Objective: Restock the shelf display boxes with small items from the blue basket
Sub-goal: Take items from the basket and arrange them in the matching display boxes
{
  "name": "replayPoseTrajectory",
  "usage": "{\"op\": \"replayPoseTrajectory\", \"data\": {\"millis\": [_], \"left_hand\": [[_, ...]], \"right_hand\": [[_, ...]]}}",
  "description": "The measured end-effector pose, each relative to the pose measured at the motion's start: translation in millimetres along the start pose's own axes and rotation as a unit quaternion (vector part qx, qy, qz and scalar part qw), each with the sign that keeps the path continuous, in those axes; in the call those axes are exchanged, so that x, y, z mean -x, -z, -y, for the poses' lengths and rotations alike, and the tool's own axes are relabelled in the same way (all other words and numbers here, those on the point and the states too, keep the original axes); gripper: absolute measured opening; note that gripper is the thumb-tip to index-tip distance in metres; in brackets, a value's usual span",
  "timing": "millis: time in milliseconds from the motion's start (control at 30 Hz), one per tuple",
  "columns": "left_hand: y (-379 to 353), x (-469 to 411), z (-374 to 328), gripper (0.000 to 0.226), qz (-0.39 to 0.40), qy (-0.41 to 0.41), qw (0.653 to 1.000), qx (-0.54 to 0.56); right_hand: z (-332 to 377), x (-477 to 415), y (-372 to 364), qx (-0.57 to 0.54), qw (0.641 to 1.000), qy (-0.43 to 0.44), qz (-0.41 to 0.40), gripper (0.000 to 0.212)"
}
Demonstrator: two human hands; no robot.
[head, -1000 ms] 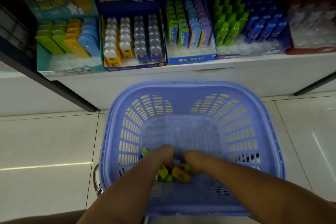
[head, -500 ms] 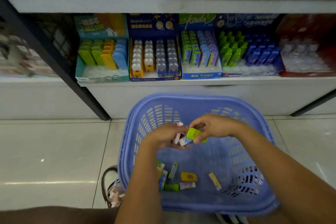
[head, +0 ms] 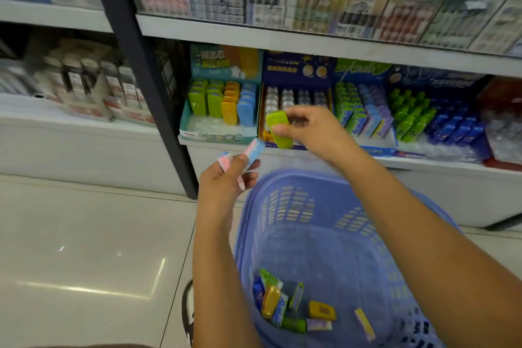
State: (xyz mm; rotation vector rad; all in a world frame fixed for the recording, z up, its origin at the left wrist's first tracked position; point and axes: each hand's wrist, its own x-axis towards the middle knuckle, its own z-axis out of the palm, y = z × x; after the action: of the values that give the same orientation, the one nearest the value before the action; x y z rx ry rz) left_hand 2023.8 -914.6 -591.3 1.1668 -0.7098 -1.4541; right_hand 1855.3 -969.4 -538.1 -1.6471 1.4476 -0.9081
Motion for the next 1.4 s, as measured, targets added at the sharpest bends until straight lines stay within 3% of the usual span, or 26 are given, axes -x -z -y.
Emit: {"op": "replayPoseTrajectory", "data": {"millis": [100, 267, 433, 600, 767, 967, 1133, 1267, 1400], "left_hand": [[16, -4, -5, 0.015, -0.078, -0.010, 0.994, 0.073], [27, -12, -4, 0.016, -0.123, -0.014, 0.984, 0.125], [31, -18, -2, 0.016, -0.135, -0.010, 0.978, 0.158], [37, -22, 1, 0.016, -0.135, -0.004, 0.977, 0.166], [41, -24, 2, 0.015, -0.131, 0.007, 0.977, 0.171], [46, -27, 3, 0.021, -0.133, 0.016, 0.974, 0.181], [47, -28, 3, 0.022, -0.129, 0.021, 0.974, 0.183], [44, -28, 3, 0.017, -0.121, 0.017, 0.977, 0.172], [40, -26, 3, 0.015, -0.116, 0.013, 0.980, 0.163]], "right_hand": [[24, -38, -29, 0.032, 0.995, 0.053, -0.073, 0.027], [43, -87, -74, 0.120, 0.979, 0.146, -0.072, 0.029], [25, -109, -99, 0.188, 0.970, 0.153, -0.035, 0.027], [7, -108, -107, 0.214, 0.958, 0.173, -0.081, 0.024], [7, -110, -103, 0.293, 0.924, 0.228, -0.097, 0.024], [12, -114, -101, 0.213, 0.958, 0.175, -0.079, 0.026], [26, -128, -85, 0.215, 0.970, 0.108, 0.033, 0.025], [39, -133, -79, 0.296, 0.947, 0.106, 0.070, 0.027], [46, -131, -89, 0.467, 0.863, 0.179, 0.071, 0.028]]}}
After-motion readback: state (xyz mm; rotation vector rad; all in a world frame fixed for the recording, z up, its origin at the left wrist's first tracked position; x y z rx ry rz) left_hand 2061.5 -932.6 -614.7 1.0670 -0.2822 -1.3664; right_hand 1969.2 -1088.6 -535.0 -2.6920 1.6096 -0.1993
